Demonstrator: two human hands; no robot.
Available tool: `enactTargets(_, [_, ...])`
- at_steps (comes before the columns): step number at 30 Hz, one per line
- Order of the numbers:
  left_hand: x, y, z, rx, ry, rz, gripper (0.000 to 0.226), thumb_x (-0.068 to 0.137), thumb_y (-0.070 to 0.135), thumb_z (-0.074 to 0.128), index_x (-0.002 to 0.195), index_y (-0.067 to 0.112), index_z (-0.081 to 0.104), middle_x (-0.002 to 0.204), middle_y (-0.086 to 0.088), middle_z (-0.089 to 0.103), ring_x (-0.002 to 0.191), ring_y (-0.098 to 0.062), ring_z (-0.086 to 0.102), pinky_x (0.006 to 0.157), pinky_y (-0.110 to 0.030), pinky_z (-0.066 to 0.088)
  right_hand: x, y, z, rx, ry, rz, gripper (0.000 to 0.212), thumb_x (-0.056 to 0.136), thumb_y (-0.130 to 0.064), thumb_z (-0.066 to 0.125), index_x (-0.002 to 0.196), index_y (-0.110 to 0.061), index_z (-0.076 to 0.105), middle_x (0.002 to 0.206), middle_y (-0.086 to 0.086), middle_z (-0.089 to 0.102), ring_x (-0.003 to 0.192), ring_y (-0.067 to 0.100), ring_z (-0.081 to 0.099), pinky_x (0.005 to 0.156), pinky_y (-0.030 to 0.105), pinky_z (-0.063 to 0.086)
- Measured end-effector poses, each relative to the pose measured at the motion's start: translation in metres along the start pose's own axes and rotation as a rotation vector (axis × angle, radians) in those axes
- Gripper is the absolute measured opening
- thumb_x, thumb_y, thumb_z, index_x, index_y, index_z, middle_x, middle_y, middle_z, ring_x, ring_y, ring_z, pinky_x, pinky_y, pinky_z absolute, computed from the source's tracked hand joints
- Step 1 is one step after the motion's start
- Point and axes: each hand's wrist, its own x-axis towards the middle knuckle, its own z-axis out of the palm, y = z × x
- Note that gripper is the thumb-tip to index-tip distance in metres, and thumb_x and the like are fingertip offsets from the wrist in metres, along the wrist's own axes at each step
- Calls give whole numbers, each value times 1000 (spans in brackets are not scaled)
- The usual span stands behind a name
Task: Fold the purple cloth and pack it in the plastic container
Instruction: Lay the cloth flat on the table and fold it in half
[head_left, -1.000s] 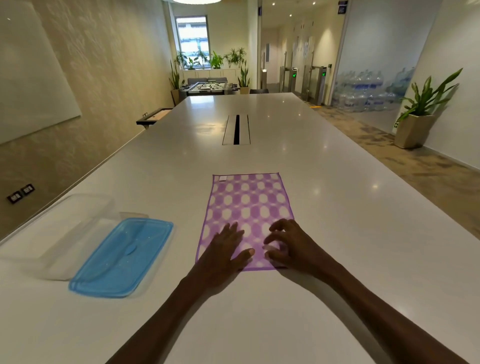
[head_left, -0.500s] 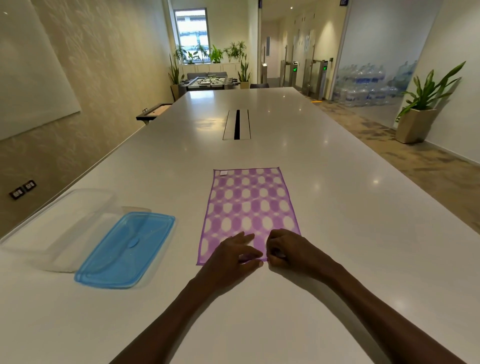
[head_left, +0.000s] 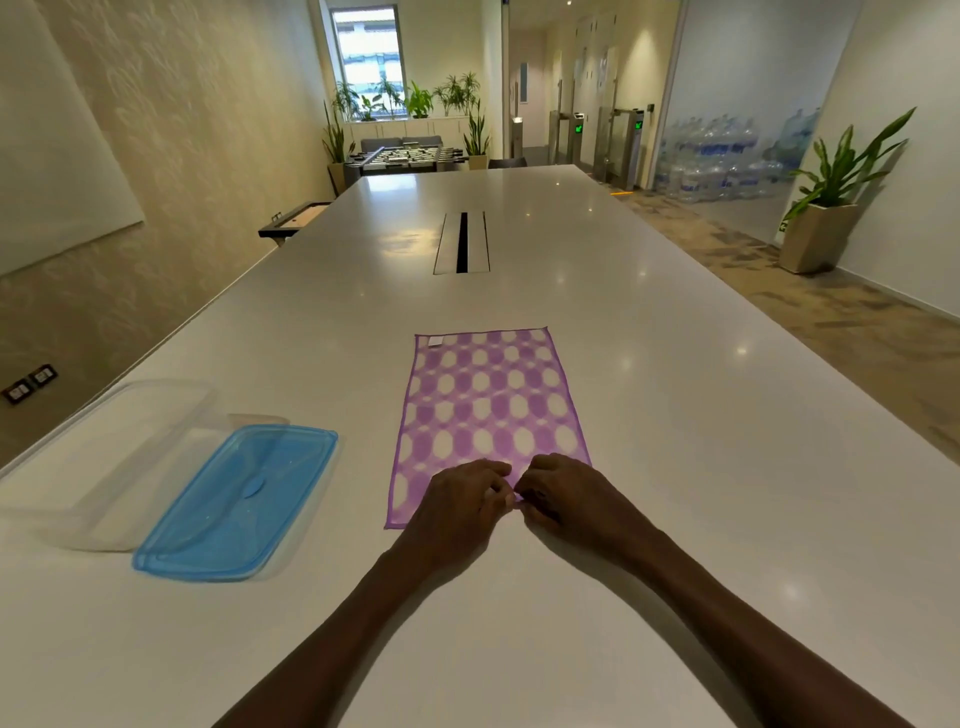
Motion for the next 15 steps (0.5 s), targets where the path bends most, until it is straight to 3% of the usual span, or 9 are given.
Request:
enactTargets(4, [-4, 0, -8, 63, -21, 26, 29, 84, 44, 62, 102, 22, 63, 98, 7, 70, 85, -8, 63, 76, -29, 52, 0, 2, -2, 29, 107, 27, 15, 93, -23, 59, 96, -14, 71, 89, 0, 71, 79, 14, 64, 64, 20, 44])
enactTargets(7, [-8, -7, -18, 80, -5, 10, 16, 92, 30, 55, 103, 24, 65, 90, 9, 70, 78, -5, 62, 70, -29, 52, -1, 10, -9, 3, 114, 0, 16, 94, -22, 61, 104, -14, 71, 96, 2, 72, 86, 17, 66, 70, 28, 53])
enactTargets(9, [-9, -12, -28, 46, 15, -32, 16, 95, 30, 50, 99, 28, 66, 83, 13, 69, 76, -1, 63, 66, -20, 50, -1, 17, -15, -26, 70, -22, 18, 91, -16, 65, 108, -11, 71, 98, 6, 72, 89, 21, 66, 72, 34, 55])
enactTargets(12, [-7, -19, -46, 49, 34, -52, 15, 94, 33, 54, 101, 32, 67, 86, 16, 72, 80, 4, 65, 69, -14, 47, -3, 26, -25, -45, 39, -78, 16, 84, -7, 69, 99, -10, 73, 97, 7, 70, 86, 25, 66, 68, 36, 55])
enactTargets(15, [-3, -27, -61, 52, 42, -34, 18, 93, 21, 58, 105, 27, 71, 96, 11, 75, 87, 0, 67, 76, -11, 45, -7, 36, -34, -28, 67, -72, 18, 81, -1, 71, 95, -12, 76, 96, 6, 72, 86, 24, 67, 66, 30, 52])
